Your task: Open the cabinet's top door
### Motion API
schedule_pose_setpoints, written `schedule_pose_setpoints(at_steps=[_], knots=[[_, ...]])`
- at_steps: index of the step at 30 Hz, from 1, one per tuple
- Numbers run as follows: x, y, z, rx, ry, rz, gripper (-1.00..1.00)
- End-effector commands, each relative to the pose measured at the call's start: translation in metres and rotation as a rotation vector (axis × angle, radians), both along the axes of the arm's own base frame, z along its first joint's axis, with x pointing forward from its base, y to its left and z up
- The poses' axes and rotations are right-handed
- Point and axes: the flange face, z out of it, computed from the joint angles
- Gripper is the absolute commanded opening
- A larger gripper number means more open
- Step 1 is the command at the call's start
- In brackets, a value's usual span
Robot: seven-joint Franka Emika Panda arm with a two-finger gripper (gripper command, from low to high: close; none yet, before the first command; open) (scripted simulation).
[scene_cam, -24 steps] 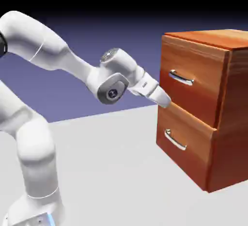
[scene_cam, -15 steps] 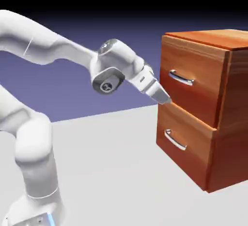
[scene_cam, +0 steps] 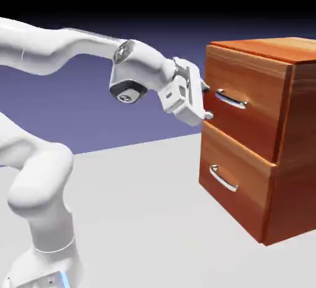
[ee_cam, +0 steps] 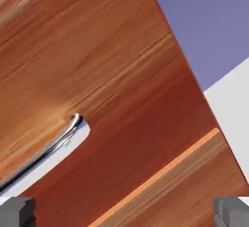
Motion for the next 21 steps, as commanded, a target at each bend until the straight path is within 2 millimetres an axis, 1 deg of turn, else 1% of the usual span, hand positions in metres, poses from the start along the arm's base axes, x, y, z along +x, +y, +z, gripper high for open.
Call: schedule_pose_setpoints(at_steps=[1,6,11,16,21], knots=[[-0.001,0.002,0.001,0.023,-0.012,-0.011,0.0],[-0.001,0.011,0.003,0.135,-0.072,-0.059,0.0],[0.001,0.023,0.001,0.245,-0.133,-0.097,0.0],[0.006,0.037,-0.005,0.351,-0.197,-0.127,0.0],[0.015,0.051,-0.015,0.455,-0.26,-0.151,0.0]])
